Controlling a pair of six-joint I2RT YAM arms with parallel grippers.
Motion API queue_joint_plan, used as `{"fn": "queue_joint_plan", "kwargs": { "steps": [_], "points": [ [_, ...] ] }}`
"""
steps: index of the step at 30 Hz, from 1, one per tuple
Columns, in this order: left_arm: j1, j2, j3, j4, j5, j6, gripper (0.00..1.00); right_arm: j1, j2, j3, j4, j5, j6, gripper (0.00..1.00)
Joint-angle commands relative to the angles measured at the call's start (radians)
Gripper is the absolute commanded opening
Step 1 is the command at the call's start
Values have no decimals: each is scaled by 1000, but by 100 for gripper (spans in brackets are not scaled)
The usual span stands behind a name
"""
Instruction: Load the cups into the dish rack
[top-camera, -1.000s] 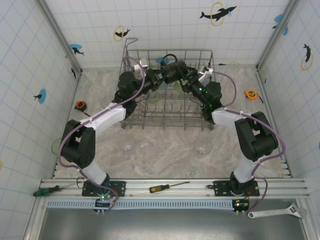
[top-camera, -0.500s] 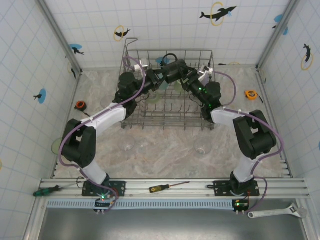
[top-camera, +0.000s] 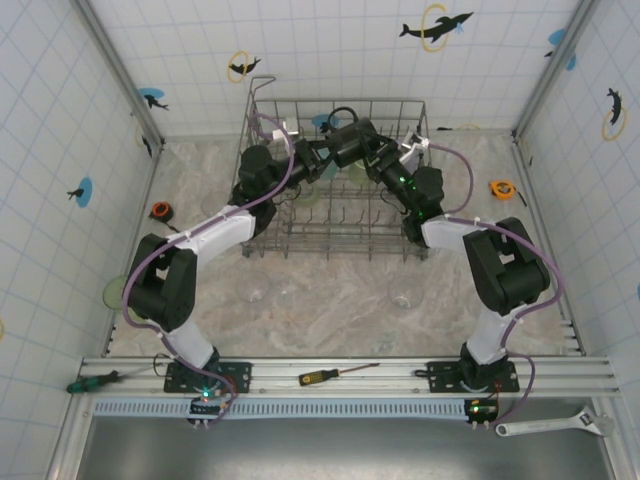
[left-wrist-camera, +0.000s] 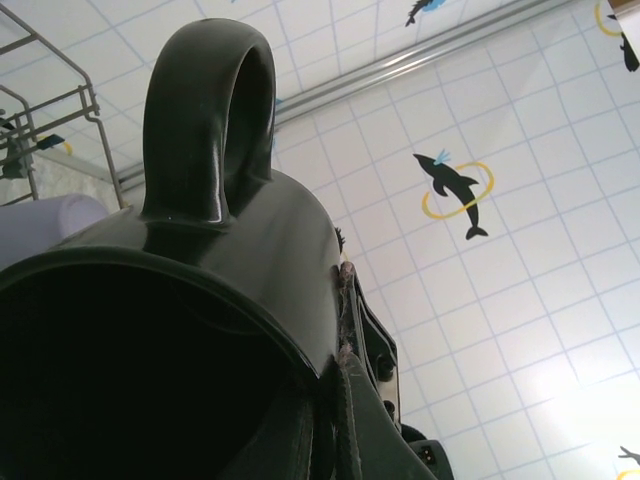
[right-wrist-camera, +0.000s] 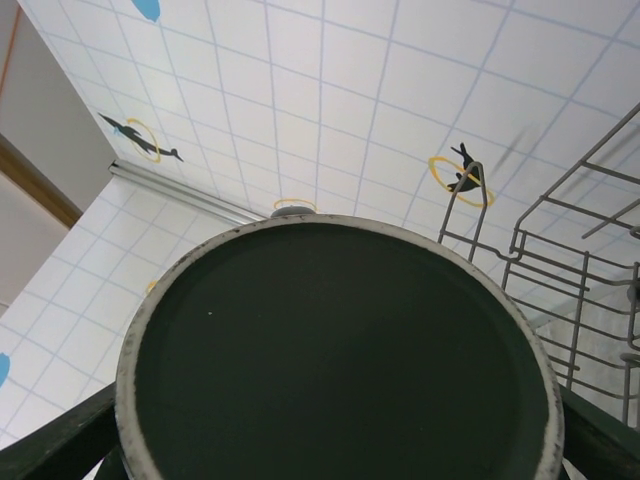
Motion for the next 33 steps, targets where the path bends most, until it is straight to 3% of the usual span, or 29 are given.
{"fn": "queue_joint_plan", "kwargs": {
  "steps": [1, 8, 14, 20, 30, 33],
  "points": [
    [-10, -29, 9, -69, 14, 59, 9, -9, -41, -5, 144, 16, -65, 46],
    [-9, -36, 4, -109, 12, 82, 27, -15, -56, -13, 147, 23, -78, 30],
    [-10, -36, 10, -126, 15, 91, 35, -19, -60, -11, 140, 22, -81, 21],
    [-8, -42, 23, -164, 16, 119, 43, -22, -65, -21, 141, 22, -81, 20],
    [-2, -86, 25, -263, -5, 190, 70, -31, -75, -27, 138, 16, -112, 19],
    [1, -97, 21, -288, -7, 205, 85, -36, -77, -27, 131, 10, -126, 18]
  ]
}}
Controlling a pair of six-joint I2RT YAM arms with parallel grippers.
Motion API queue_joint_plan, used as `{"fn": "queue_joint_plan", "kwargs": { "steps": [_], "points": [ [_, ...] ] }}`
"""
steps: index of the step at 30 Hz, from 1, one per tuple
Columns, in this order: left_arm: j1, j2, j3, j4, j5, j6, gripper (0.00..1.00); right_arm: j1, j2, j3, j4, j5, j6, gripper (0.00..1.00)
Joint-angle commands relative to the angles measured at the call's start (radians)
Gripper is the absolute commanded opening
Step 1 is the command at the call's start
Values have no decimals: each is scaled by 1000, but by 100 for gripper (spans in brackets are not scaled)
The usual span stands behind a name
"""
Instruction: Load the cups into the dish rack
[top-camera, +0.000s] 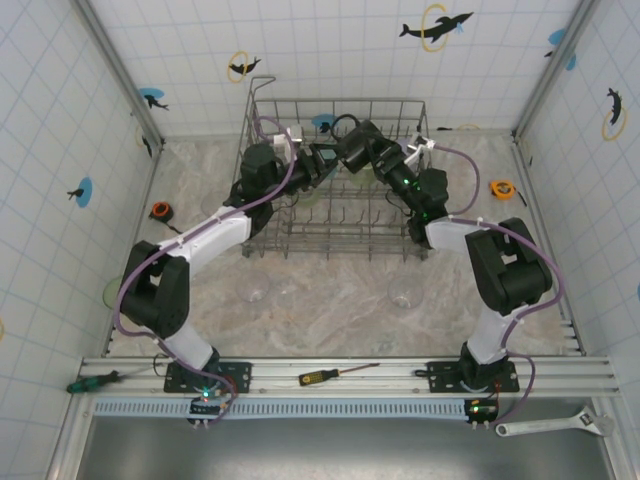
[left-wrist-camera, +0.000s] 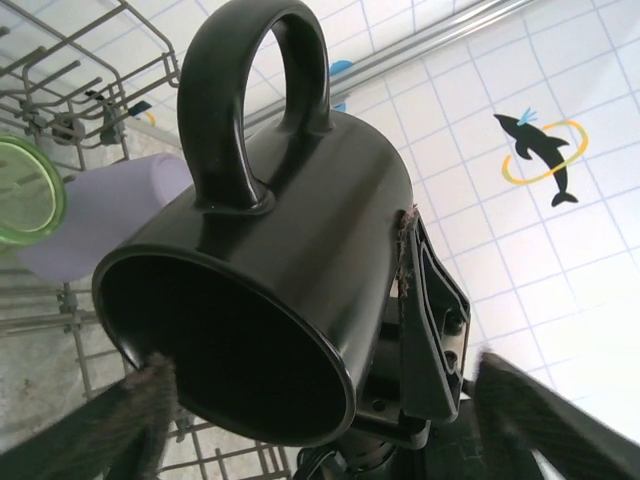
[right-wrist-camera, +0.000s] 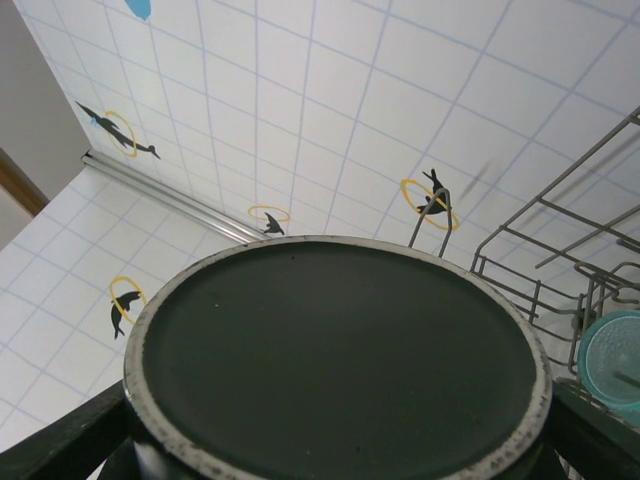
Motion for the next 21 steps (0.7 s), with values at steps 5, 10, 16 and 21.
{"fn": "queue_joint_plan", "kwargs": {
  "steps": [5, 10, 16, 21],
  "points": [
    [6, -61, 20, -93, -19, 79, 97, -16, -77, -11, 122, 3, -59, 18],
    [10, -83, 15, -143, -32, 109, 98, -19, -95, -14, 73, -9, -138, 18],
    [20, -123, 3, -208, -48, 152, 98, -17, -124, 11, -46, -31, -289, 17],
    [33, -161, -1, -265, -64, 192, 98, -16, -141, 26, -133, -42, -410, 17]
  ]
}}
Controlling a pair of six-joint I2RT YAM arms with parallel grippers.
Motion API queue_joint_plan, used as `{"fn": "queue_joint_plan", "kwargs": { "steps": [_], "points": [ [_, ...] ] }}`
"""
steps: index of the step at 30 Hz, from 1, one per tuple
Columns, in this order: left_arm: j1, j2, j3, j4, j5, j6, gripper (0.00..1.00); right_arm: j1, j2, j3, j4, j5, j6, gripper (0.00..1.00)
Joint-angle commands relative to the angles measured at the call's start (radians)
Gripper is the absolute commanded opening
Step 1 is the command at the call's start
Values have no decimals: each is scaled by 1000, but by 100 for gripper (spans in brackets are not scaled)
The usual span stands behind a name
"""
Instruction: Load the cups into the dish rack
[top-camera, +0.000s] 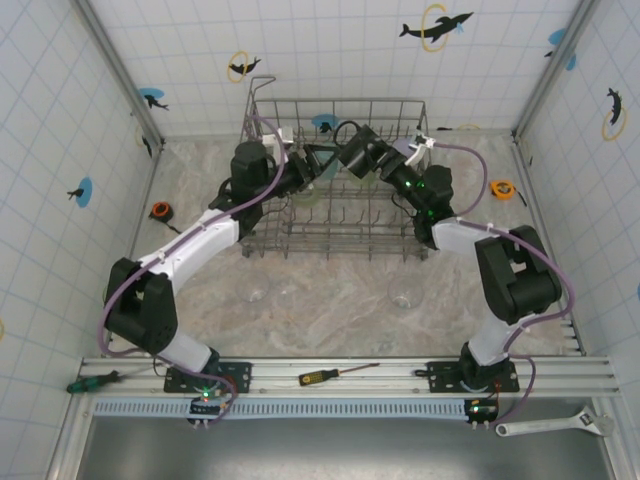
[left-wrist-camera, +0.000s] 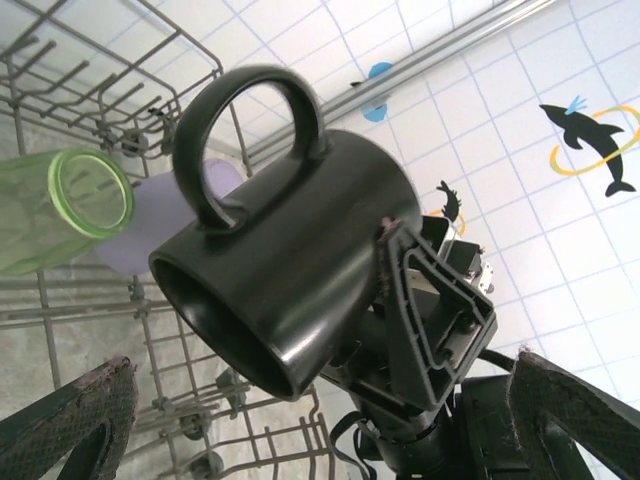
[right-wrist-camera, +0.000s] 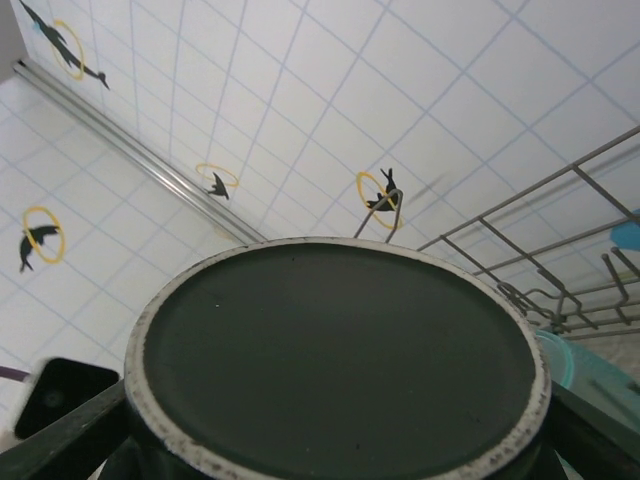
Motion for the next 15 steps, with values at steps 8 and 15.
{"fn": "queue_joint_plan", "kwargs": {
  "steps": [8, 15],
  "points": [
    [49, -103, -26, -124, -47, 115, 98, 1, -63, 58, -24, -38, -258, 17],
    [95, -124, -35, -173, -62, 152, 98, 1, -37, 92, -41, -88, -365, 16]
  ]
}}
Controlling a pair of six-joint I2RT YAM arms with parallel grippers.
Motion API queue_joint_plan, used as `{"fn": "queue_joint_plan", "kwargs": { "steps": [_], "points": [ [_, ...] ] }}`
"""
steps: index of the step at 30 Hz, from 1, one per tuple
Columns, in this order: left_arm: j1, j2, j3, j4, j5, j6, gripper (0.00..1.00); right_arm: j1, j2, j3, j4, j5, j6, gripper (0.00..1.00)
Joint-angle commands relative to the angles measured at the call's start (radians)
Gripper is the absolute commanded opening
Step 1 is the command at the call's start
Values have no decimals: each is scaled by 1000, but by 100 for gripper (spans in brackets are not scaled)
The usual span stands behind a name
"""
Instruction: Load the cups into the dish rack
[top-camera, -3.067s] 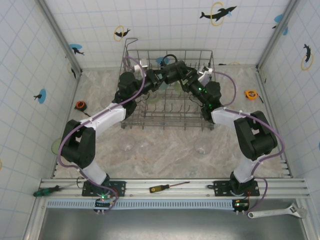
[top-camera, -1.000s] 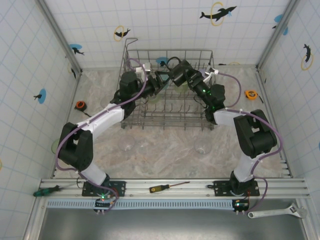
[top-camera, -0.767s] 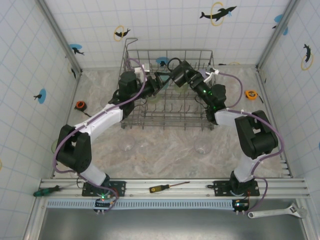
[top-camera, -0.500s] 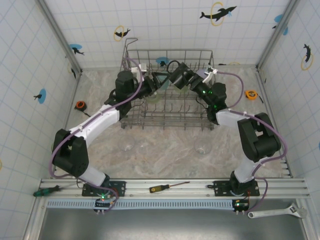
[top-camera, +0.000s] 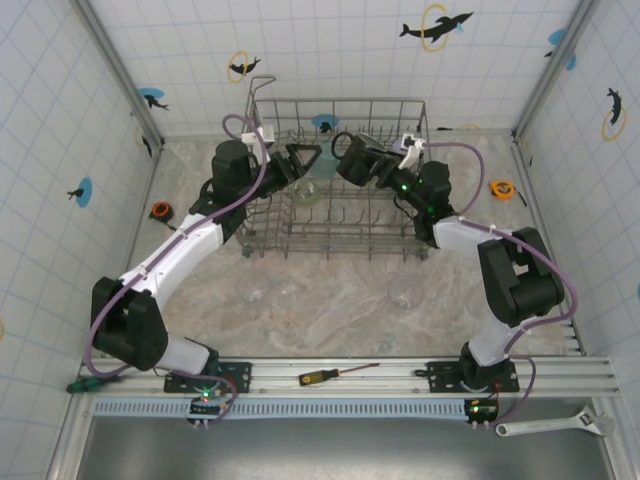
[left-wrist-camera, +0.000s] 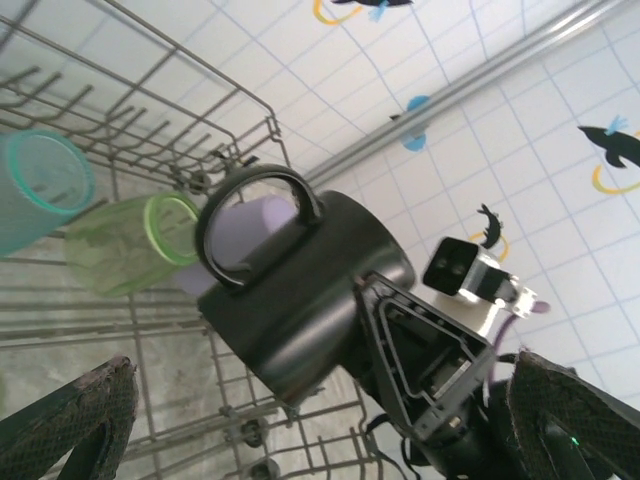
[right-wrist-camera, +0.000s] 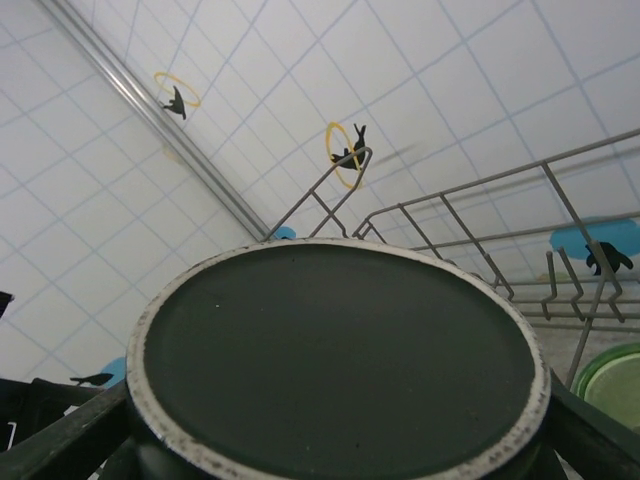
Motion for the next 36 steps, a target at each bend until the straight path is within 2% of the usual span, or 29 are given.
{"fn": "queue_joint_plan", "kwargs": {
  "steps": [1, 27, 36],
  "points": [
    [26, -33, -15, -46, -22, 51, 98, 1, -22, 71, 88, -29, -98, 16],
    [53, 4, 18, -120, -42, 117, 98, 1, 156, 108, 153, -74, -313, 13],
    [54, 21, 30, -118, -38, 120, 98, 19, 191, 140, 106, -70, -424, 13]
  ]
}}
